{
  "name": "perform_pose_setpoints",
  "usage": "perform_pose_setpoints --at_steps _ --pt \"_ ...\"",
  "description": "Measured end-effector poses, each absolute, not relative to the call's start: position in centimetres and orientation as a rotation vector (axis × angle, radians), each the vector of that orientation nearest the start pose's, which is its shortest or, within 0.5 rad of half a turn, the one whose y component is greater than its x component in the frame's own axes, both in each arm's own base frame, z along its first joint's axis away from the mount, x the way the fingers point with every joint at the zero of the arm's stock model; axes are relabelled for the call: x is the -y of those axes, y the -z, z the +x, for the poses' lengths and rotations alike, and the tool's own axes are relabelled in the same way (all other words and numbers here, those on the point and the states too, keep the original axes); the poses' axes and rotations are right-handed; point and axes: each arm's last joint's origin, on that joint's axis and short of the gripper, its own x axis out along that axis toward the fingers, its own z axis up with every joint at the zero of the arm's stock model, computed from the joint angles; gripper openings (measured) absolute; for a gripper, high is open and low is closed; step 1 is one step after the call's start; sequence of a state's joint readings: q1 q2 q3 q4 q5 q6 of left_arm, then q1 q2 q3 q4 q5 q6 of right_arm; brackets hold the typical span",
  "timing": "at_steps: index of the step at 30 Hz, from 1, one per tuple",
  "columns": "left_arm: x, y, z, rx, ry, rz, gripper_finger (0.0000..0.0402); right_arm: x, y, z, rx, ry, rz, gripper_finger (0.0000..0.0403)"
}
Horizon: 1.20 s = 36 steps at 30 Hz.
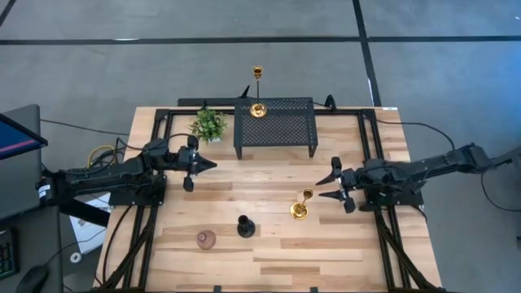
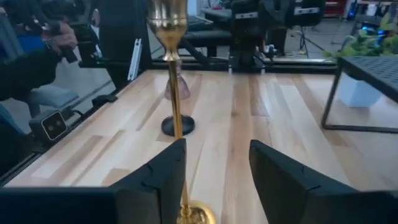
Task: Pick & Place candle stick holders
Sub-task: Put the golden candle holder on the shelf
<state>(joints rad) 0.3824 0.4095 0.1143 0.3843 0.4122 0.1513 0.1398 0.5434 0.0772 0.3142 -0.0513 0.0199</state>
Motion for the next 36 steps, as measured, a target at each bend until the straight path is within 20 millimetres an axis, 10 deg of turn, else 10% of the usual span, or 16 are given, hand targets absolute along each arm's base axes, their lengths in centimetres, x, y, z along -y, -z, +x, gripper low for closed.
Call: perform_pose_setpoints --at_steps 36 --pt "-3.5 -20.3 11.9 0.083 0.025 0.183 0.0005 -4.9 -15.4 19.5 -0.213 -0.238 0.099 0.0197"
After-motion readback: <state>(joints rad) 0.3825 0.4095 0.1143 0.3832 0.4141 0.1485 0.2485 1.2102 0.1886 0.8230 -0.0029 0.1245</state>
